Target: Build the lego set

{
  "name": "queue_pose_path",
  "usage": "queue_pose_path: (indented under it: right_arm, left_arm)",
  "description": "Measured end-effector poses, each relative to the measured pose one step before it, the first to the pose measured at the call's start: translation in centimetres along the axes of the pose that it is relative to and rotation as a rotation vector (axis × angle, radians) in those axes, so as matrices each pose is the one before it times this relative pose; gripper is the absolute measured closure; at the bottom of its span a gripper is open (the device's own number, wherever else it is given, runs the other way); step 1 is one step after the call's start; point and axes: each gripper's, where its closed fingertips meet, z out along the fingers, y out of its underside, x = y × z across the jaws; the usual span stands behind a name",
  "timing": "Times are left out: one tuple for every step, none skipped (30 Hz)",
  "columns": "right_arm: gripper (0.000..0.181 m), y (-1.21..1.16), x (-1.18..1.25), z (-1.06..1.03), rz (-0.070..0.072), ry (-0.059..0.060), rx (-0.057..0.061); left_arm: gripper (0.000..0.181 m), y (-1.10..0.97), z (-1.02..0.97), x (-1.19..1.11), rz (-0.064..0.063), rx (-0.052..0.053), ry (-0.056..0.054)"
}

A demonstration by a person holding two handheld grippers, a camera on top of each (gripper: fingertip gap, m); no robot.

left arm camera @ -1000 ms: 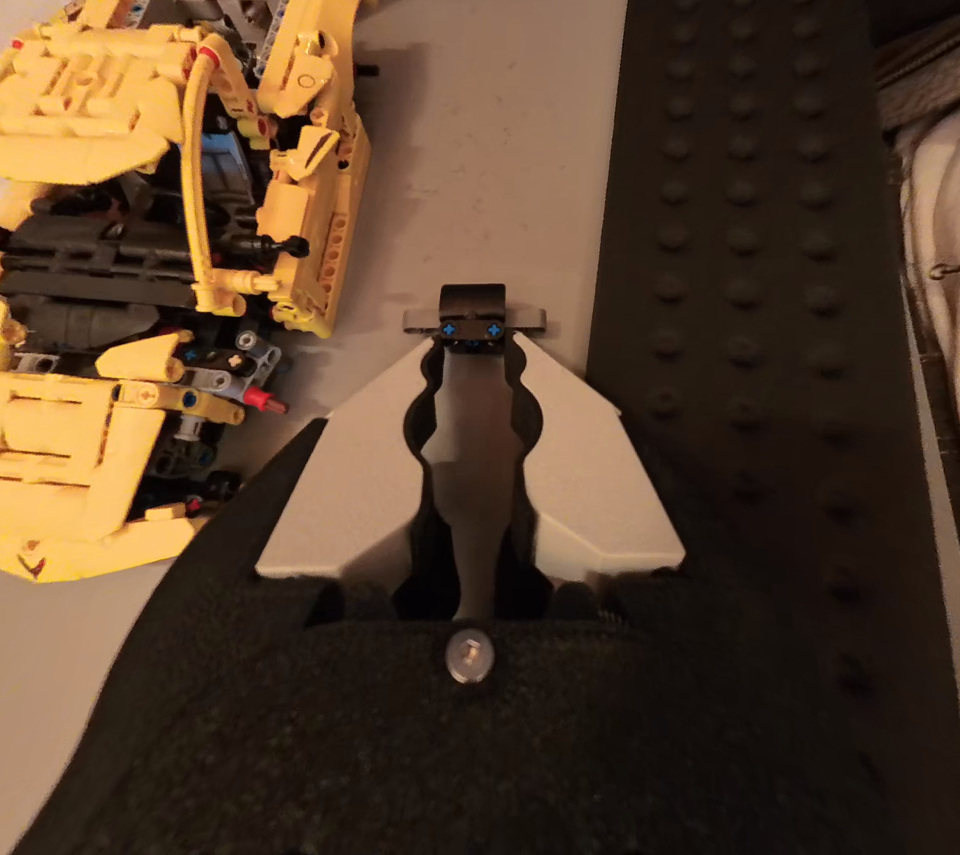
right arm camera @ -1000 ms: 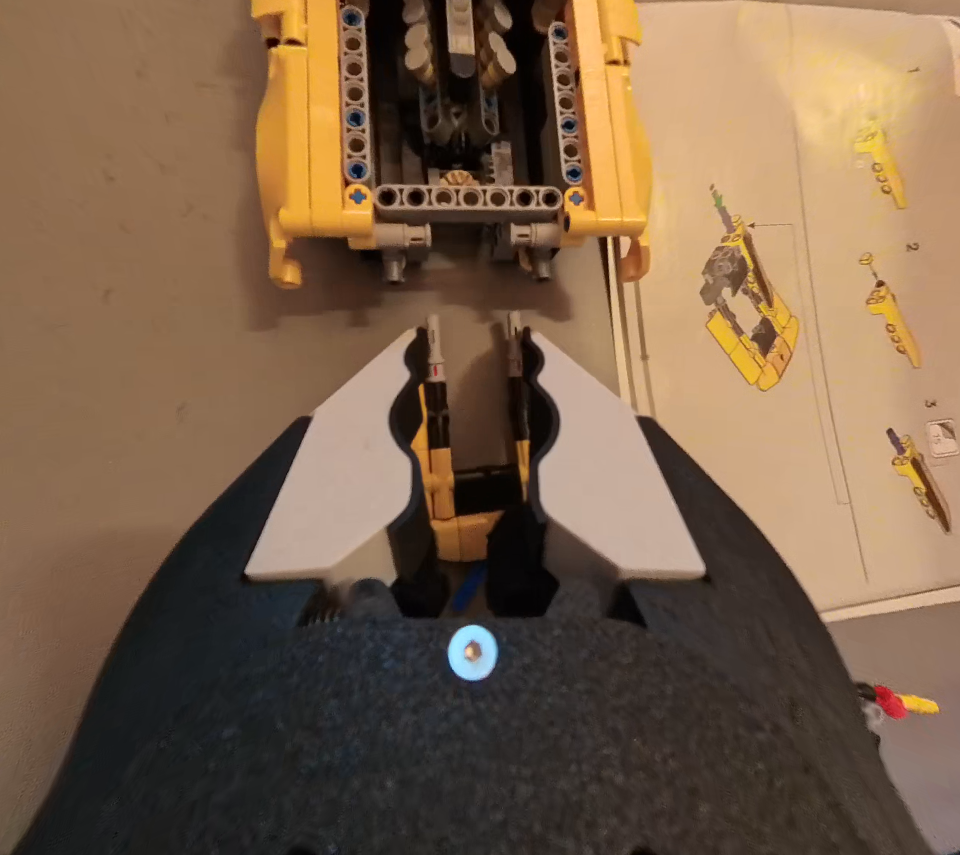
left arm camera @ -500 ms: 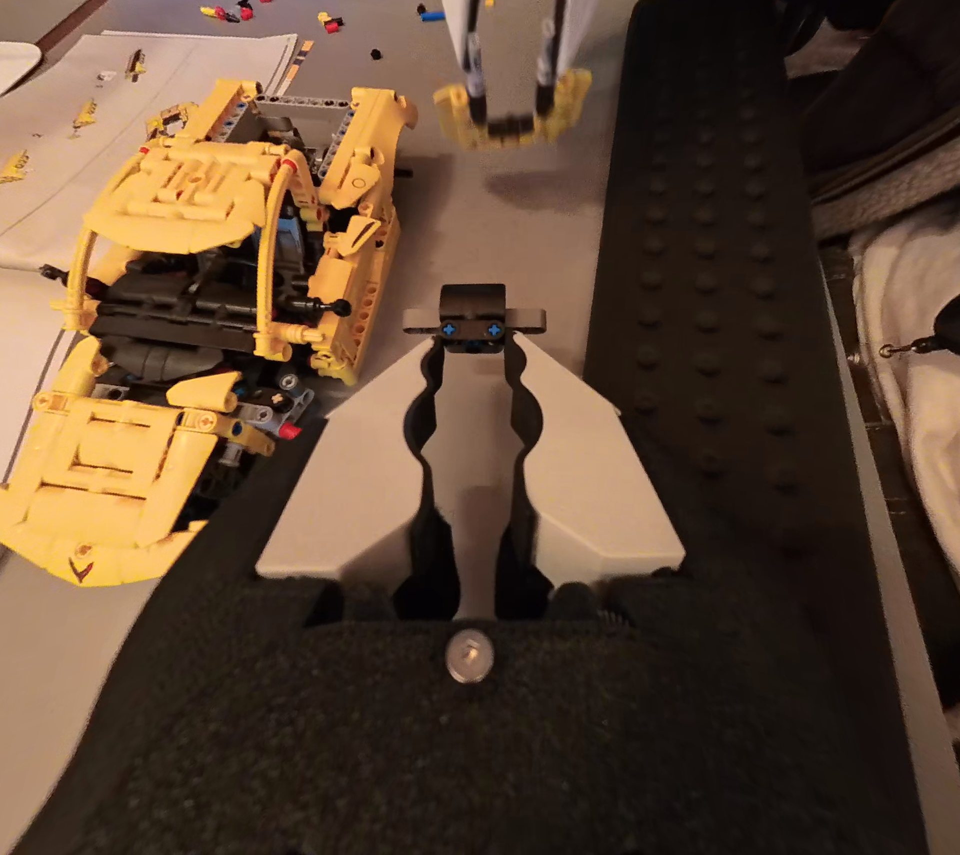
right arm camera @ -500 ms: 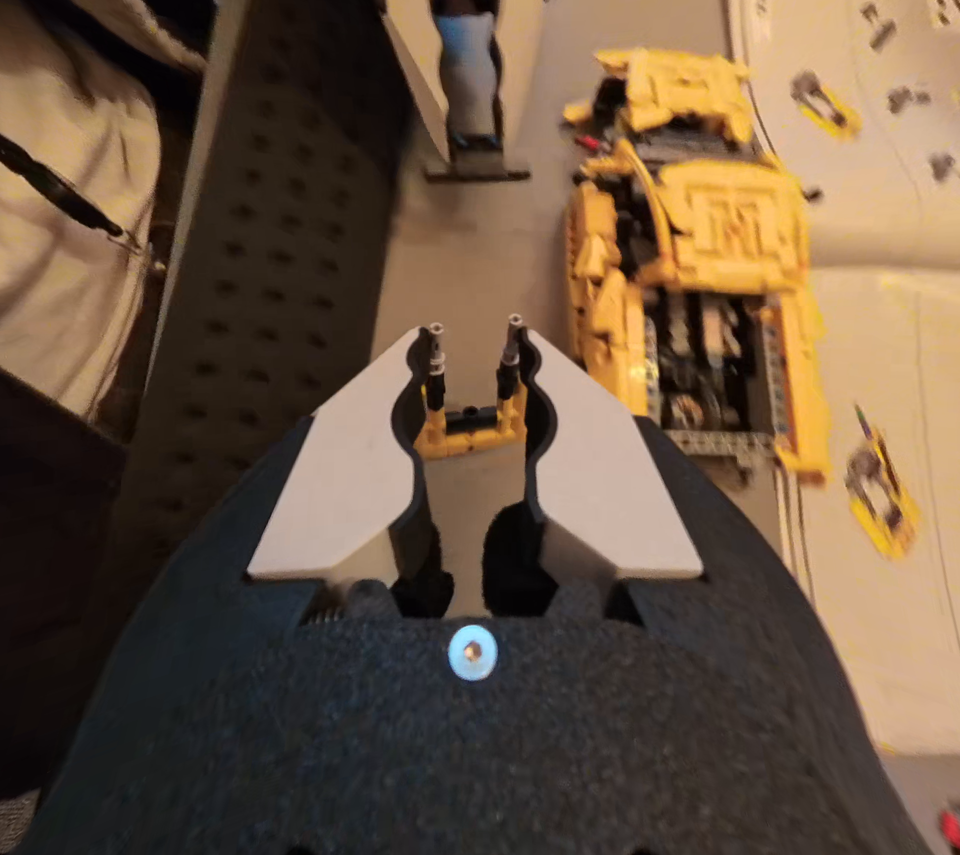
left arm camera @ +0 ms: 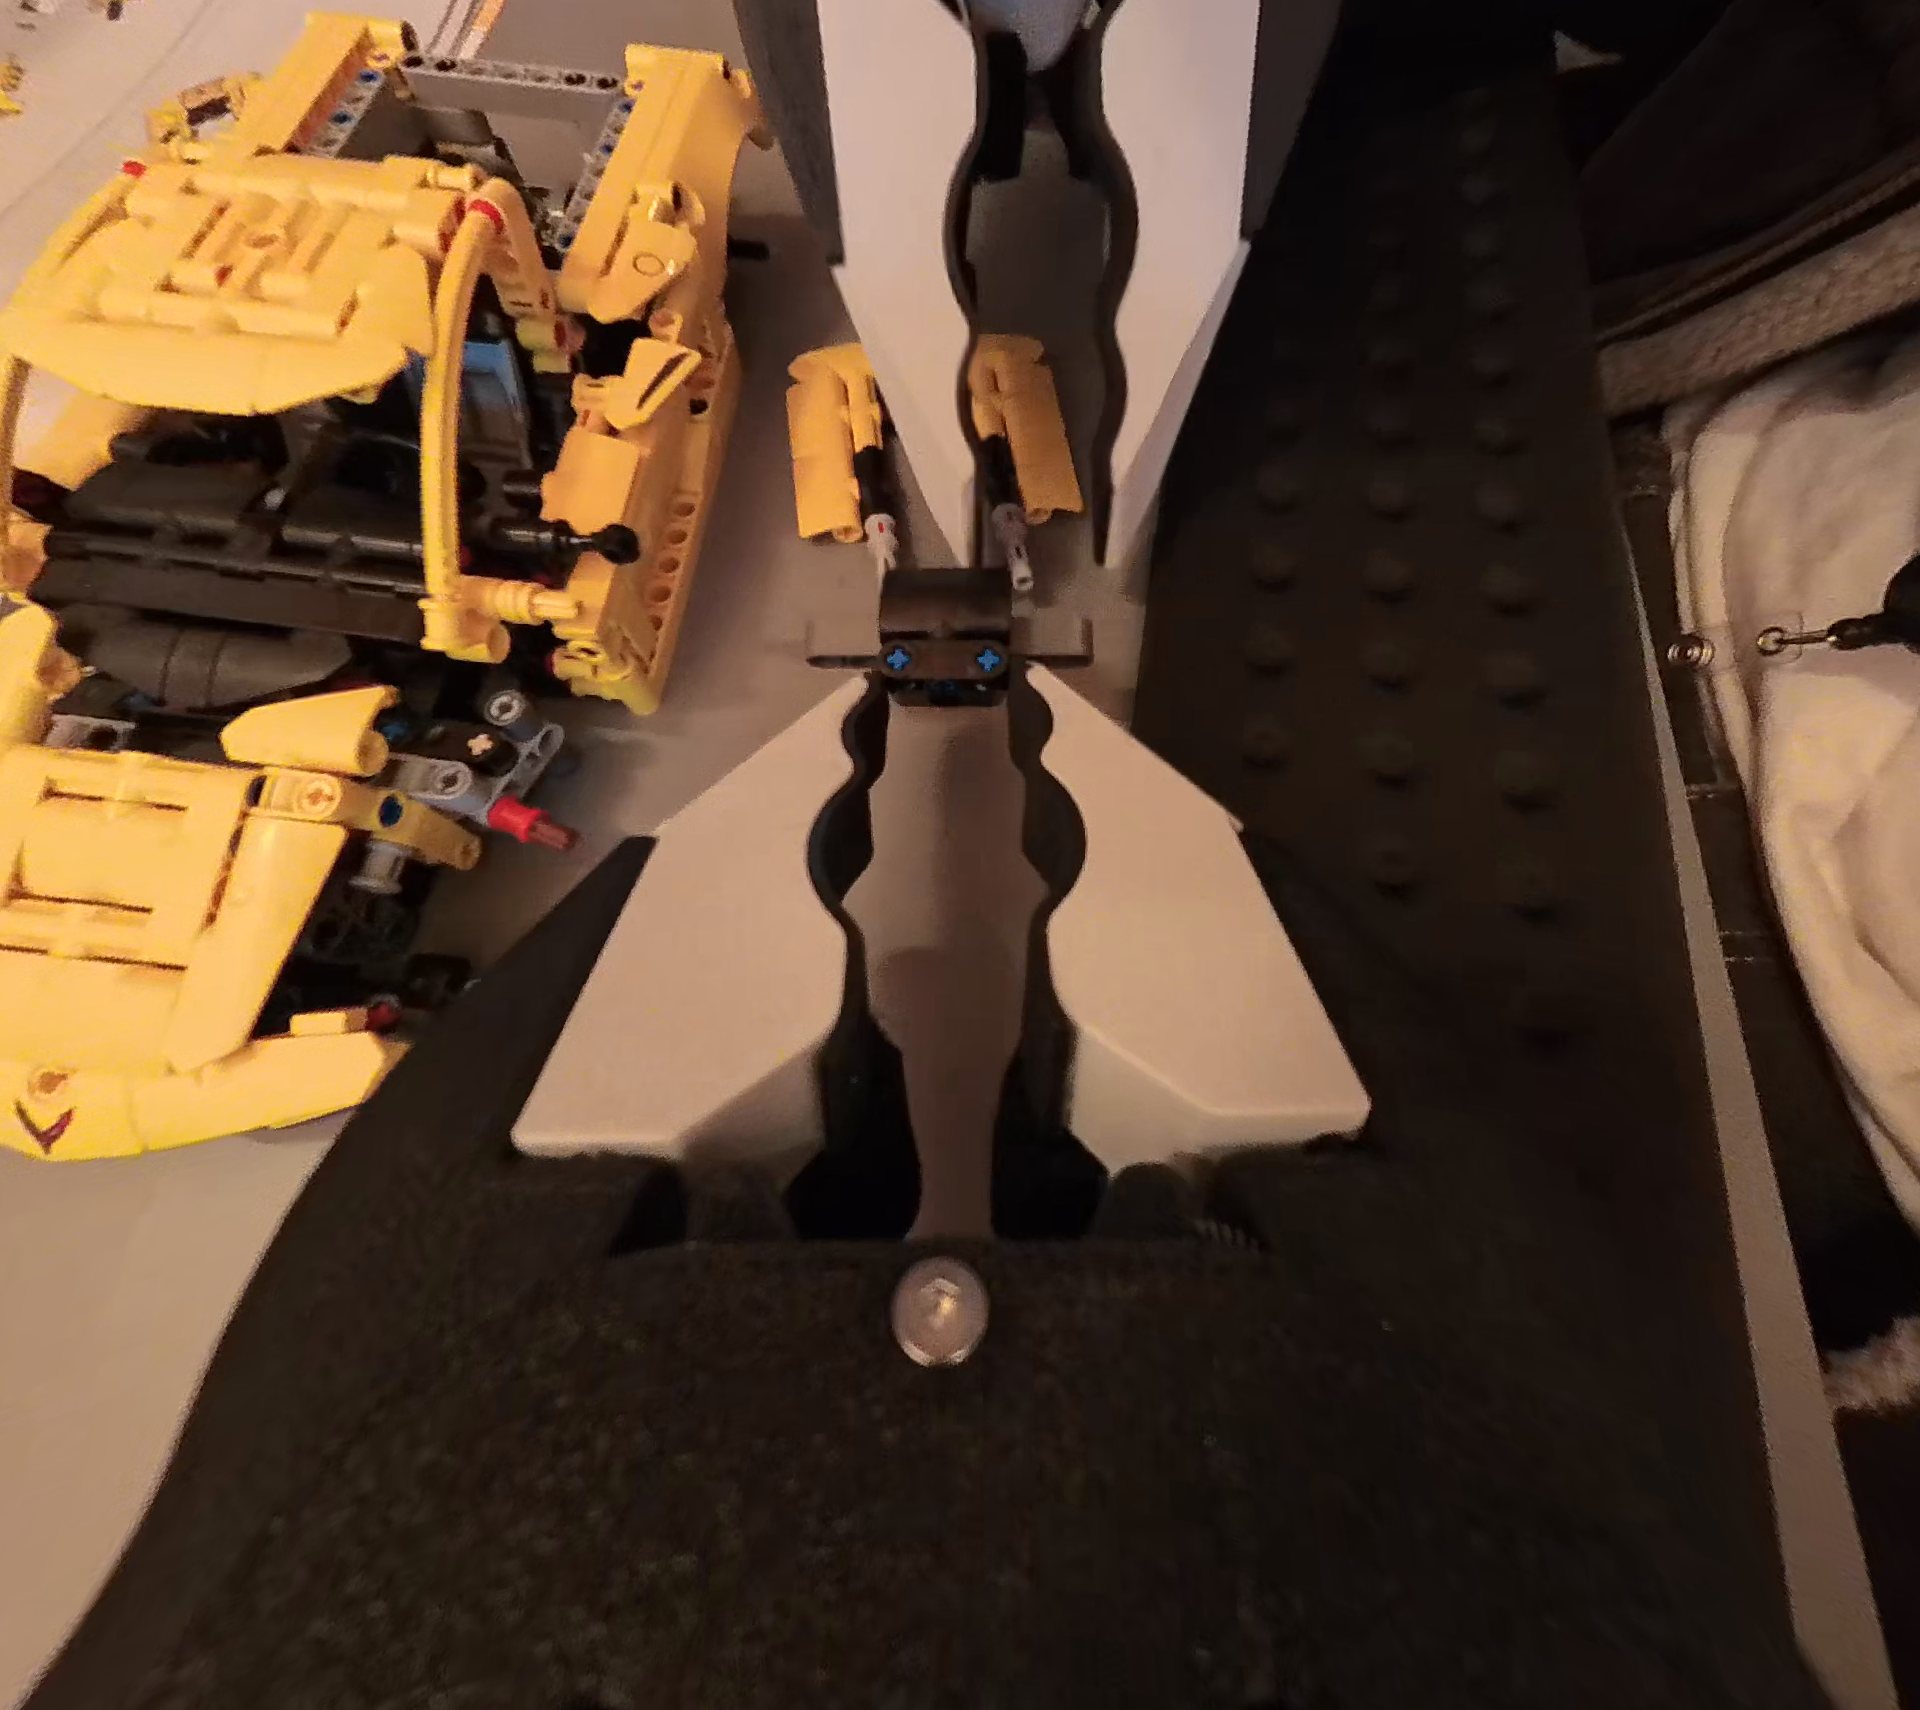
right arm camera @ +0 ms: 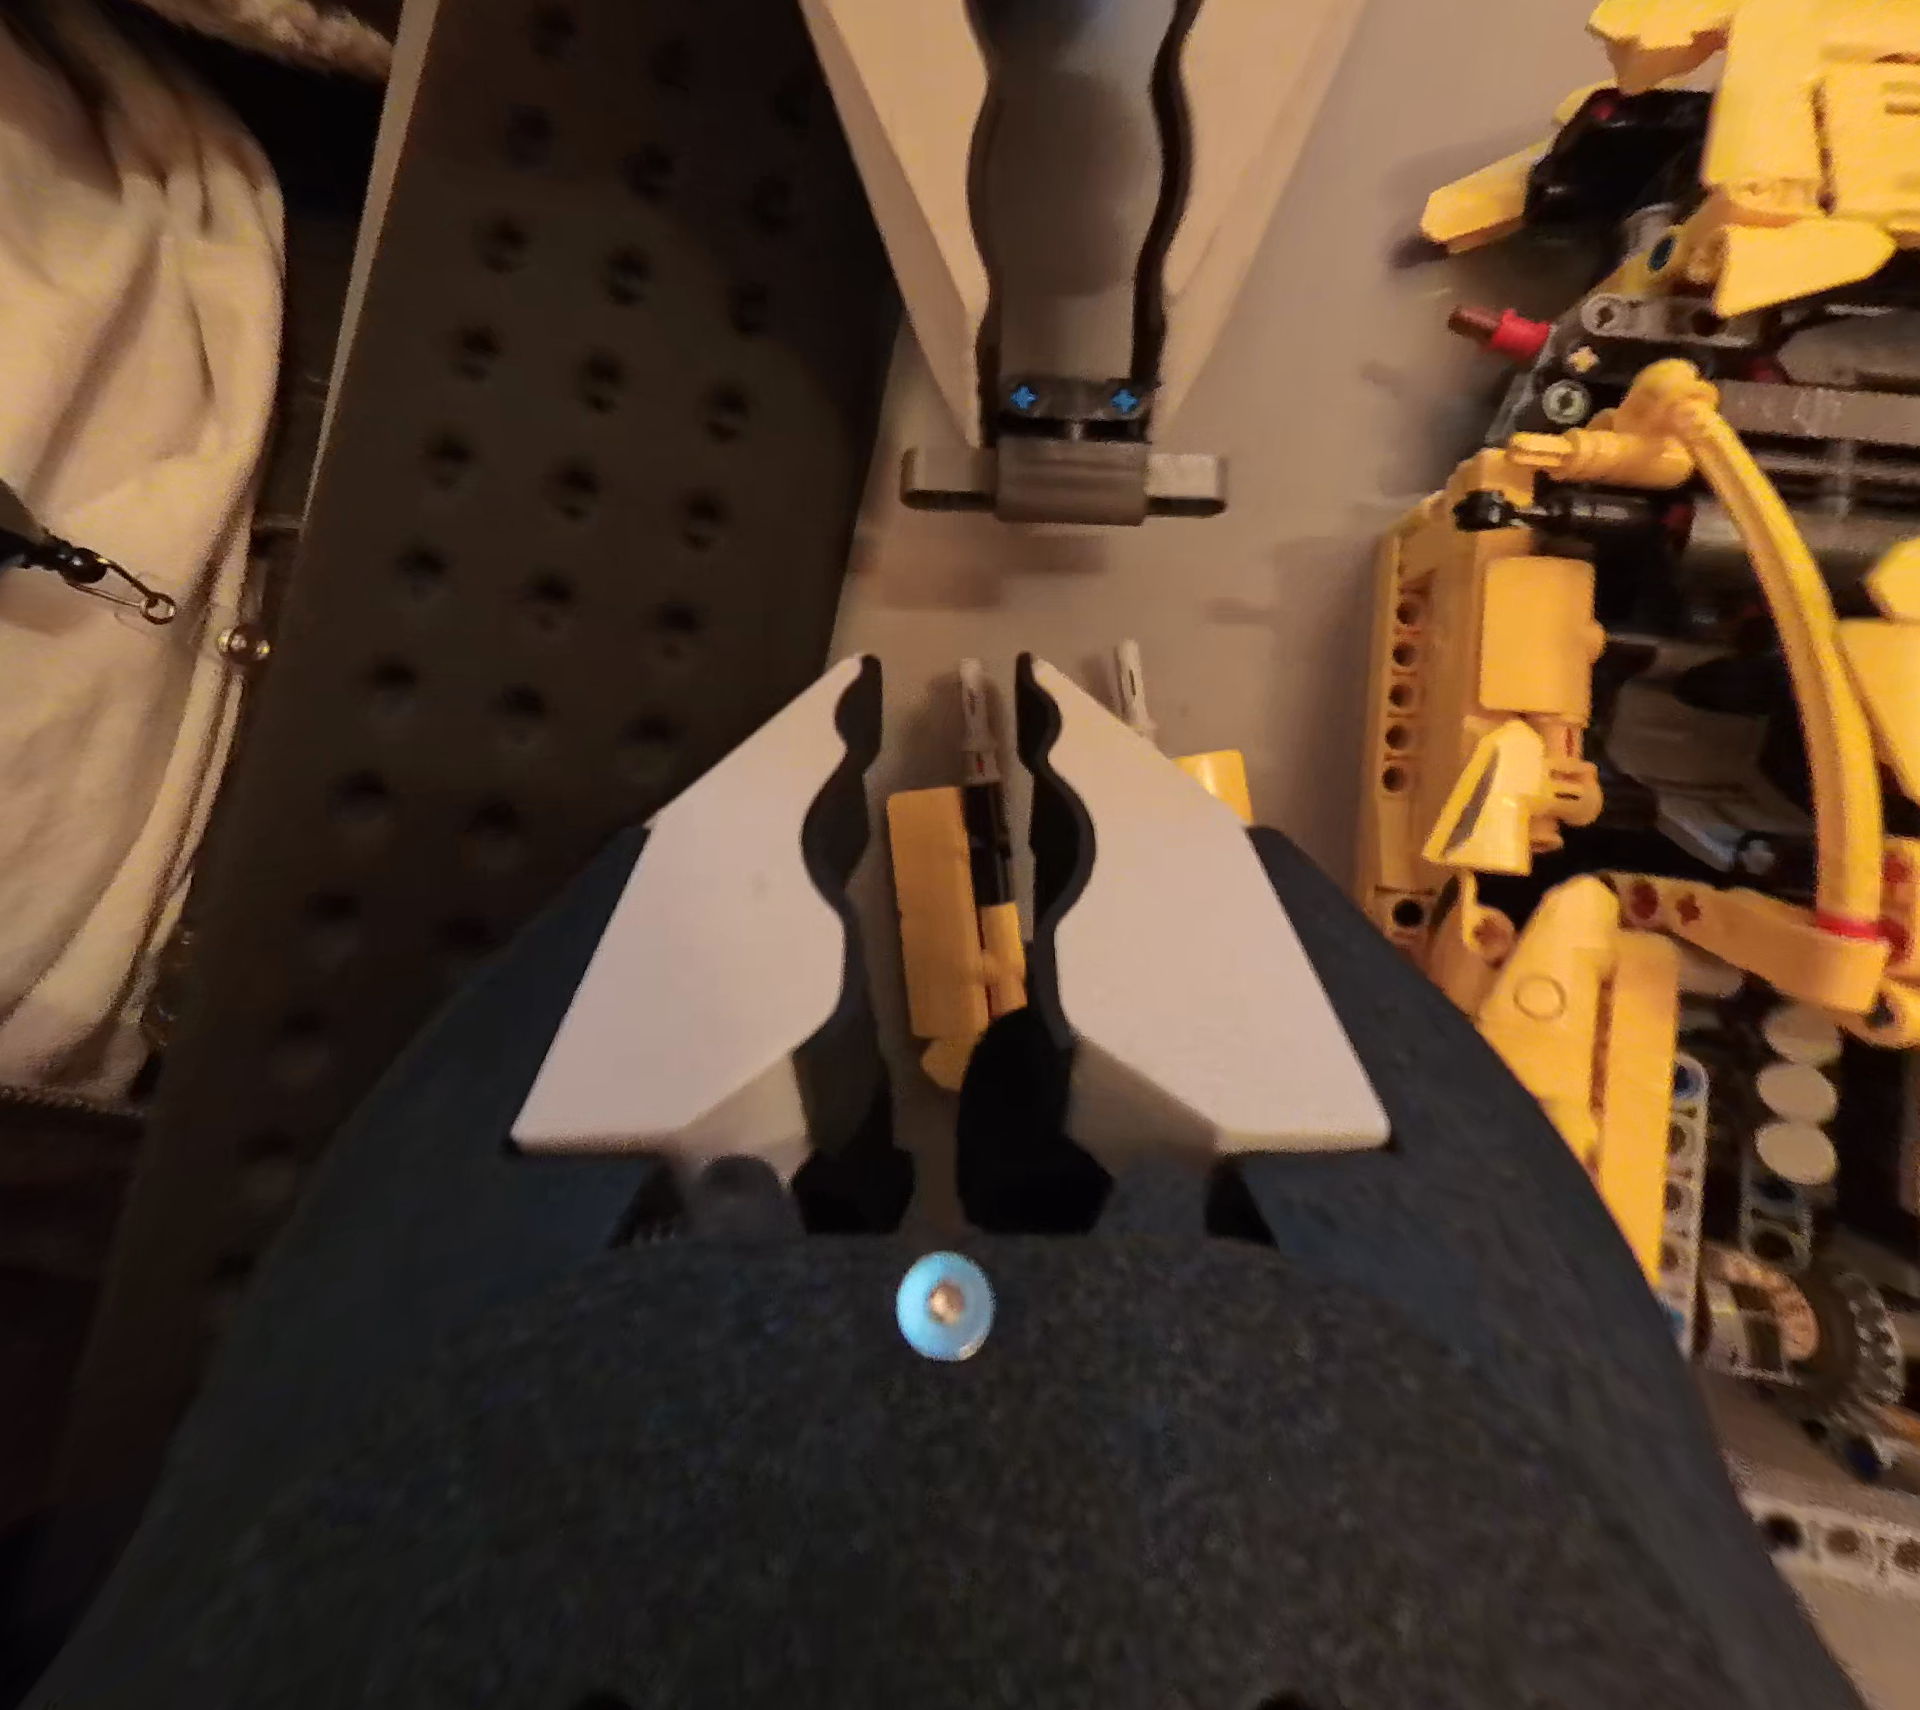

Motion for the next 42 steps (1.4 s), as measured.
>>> queue_pose_path:
  right_arm:
    - [0.155,-0.062,0.241,-0.400,0.0130,0.0130,0.0135]
    - [0.154,-0.315,0.217,-0.530,0.0128,0.0125,0.0294]
    - [0.151,-0.672,0.257,-0.586,0.0115,0.0175,0.0510]
    - [0.148,-0.860,0.339,-0.546,0.0076,0.0277,0.0628]
    - [0.143,-0.881,0.336,-0.426,0.0004,0.0364,0.0607]
    - [0.137,-0.693,0.306,-0.241,0.0032,0.0476,0.0462]
    - [0.132,-0.377,0.114,-0.043,0.0063,0.0448,0.0248]
    - [0.128,-0.004,-0.181,0.034,0.0089,0.0297,0.0062]
    - [0.127,0.232,-0.273,0.055,0.0219,0.0209,-0.0013]
    - [0.124,0.533,-0.164,0.051,0.0225,0.0171,-0.0134]
    - [0.121,0.885,-0.025,0.069,0.0222,0.0116,-0.0310]
    - [0.119,0.945,0.056,0.055,0.0157,0.0060,-0.0338]
    - [0.117,0.781,0.171,-0.038,0.0026,0.0073,-0.0237]
    - [0.118,0.514,0.149,-0.190,-0.0063,0.0031,-0.0135]
    - [0.122,0.352,0.077,-0.316,-0.0103,-0.0065,-0.0119]
    - [0.128,0.380,0.055,-0.383,-0.0182,-0.0136,-0.0178]
    - [0.132,0.330,0.454,-0.416,-0.0190,0.0052,-0.0129]
    - [0.134,0.273,0.832,-0.340,-0.0176,0.0201,-0.0012]
    - [0.135,0.103,0.743,-0.153,-0.0192,0.0078,0.0160]
    - [0.138,-0.183,0.405,0.020,-0.0216,-0.0151,0.0284]
    - [0.145,-0.368,0.091,0.174,-0.0197,-0.0287,0.0245]
    - [0.156,-0.625,-0.055,0.365,-0.0266,-0.0330,0.0381]
    - [0.157,-0.399,-0.187,0.641,-0.0332,-0.0335,0.0209]
    - [0.155,0.172,-0.358,0.766,-0.0332,-0.0323,-0.0285]
    - [0.154,0.334,-0.091,0.724,-0.0342,-0.0091,-0.0469]
    - [0.154,0.307,0.053,0.599,-0.0355,0.0022,-0.0434]
    - [0.154,0.228,-0.031,0.454,-0.0365,-0.0061,-0.0313]
    - [0.156,0.154,-0.028,0.304,-0.0187,-0.0078,-0.0159]
    - [0.157,0.005,-0.011,0.219,0.0022,-0.0083,0.0031]
    - [0.162,0.096,0.106,0.154,0.0138,-0.0023,0.0042]
    - [0.167,0.067,0.259,0.015,0.0142,0.0088,0.0042]
    - [0.174,0.013,0.304,-0.062,0.0116,0.0190,0.0031]
    - [0.174,-0.005,0.338,-0.030,0.0108,0.0295,-0.0041]
    - [0.175,0.022,-0.113,0.048,0.0038,0.0062,-0.0138]
    - [0.174,0.026,-0.186,0.108,0.0037,0.0020,-0.0146]
    - [0.175,-0.020,0.062,0.032,0.0136,0.0122,-0.0061]
    - [0.175,0.062,0.107,-0.034,0.0114,0.0084,-0.0064]
    - [0.175,0.052,0.119,-0.054,0.0078,0.0062,0.0029]
    - [0.175,0.006,-0.043,-0.029,0.0157,-0.0077,0.0087]
    - [0.175,0.014,-0.164,-0.040,0.0203,-0.0181,0.0045]
    - [0.175,0.027,-0.099,-0.045,0.0066,-0.0113,0.0017]
    - [0.175,0.030,-0.020,-0.024,-0.0052,-0.0002,0.0007]
  left_arm:
    - [0.159,0.040,0.032,0.008,0.0007,-0.0027,-0.0002]
    - [0.159,-0.093,-0.056,-0.078,-0.0013,0.0049,-0.0053]
    - [0.159,-0.227,-0.112,-0.102,-0.0060,0.0125,-0.0033]
    - [0.159,-0.265,-0.126,-0.088,-0.0147,0.0142,0.0012]
    - [0.159,-0.209,-0.088,-0.118,-0.0214,0.0106,0.0038]
    - [0.159,-0.099,-0.040,-0.174,-0.0258,0.0047,0.0015]
    - [0.159,0.005,-0.016,-0.196,-0.0281,-0.0004,0.0006]
    - [0.159,0.047,-0.016,-0.163,-0.0251,-0.0018,0.0018]
    - [0.159,0.110,0.015,-0.193,-0.0196,-0.0041,-0.0014]
    - [0.159,0.213,0.045,-0.184,-0.0120,-0.0095,-0.0034]
    - [0.159,0.255,0.105,-0.100,-0.0021,-0.0140,-0.0030]
    - [0.159,0.213,0.162,0.103,0.0101,-0.0146,0.0024]
    - [0.159,0.123,0.208,0.288,0.0208,-0.0126,0.0063]
    - [0.159,0.078,0.227,0.364,0.0228,-0.0116,0.0077]
    - [0.159,0.077,0.246,0.258,0.0174,-0.0131,0.0043]
    - [0.159,0.112,0.239,0.082,0.0123,-0.0151,-0.0033]
    - [0.159,0.157,0.194,-0.050,0.0114,-0.0154,-0.0097]
    - [0.159,0.168,0.167,-0.071,0.0121,-0.0140,-0.0103]
    - [0.159,0.193,0.146,-0.069,0.0108,-0.0128,-0.0097]
    - [0.159,0.172,0.123,-0.042,0.0095,-0.0118,-0.0079]
    - [0.159,0.131,0.097,-0.011,0.0084,-0.0094,-0.0052]
    - [0.159,0.022,0.069,0.000,0.0063,-0.0031,-0.0029]
    - [0.159,-0.073,0.027,0.017,0.0036,0.0032,-0.0005]
    - [0.159,-0.131,-0.010,0.056,-0.0002,0.0075,0.0037]
    - [0.159,-0.137,-0.029,0.025,-0.0042,0.0098,0.0051]
    - [0.159,-0.076,-0.035,-0.015,-0.0056,0.0074,0.0036]
    - [0.159,-0.010,-0.006,-0.076,-0.0056,0.0040,0.0009]
    - [0.159,0.032,0.013,-0.079,-0.0042,0.0018,0.0009]
    - [0.159,0.053,0.057,-0.105,-0.0023,-0.0003,-0.0012]
    - [0.159,0.062,0.085,-0.062,0.0012,-0.0021,0.0002]
    - [0.159,0.057,0.115,0.010,0.0046,-0.0026,0.0029]
    - [0.159,0.057,0.160,-0.008,0.0065,-0.0037,0.0015]
    - [0.159,0.035,0.184,-0.092,0.0091,-0.0051,-0.0059]
    - [0.159,-0.005,0.180,-0.033,0.0128,-0.0045,-0.0035]
    - [0.158,-0.097,0.168,0.129,0.0141,0.0001,0.0050]
    - [0.159,-0.110,0.126,0.102,0.0155,0.0009,0.0022]
    - [0.158,0.039,0.085,-0.099,0.0200,-0.0060,-0.0099]
    - [0.158,-0.043,0.039,-0.120,0.0188,0.0051,-0.0108]
    - [0.159,-0.056,-0.005,0.017,0.0118,0.0049,-0.0011]
    - [0.158,-0.018,0.003,0.117,0.0035,0.0001,0.0081]
    - [0.159,-0.010,0.018,0.071,-0.0033,-0.0001,0.0086]
    - [0.159,-0.063,-0.011,0.030,-0.0046,0.0029,0.0063]
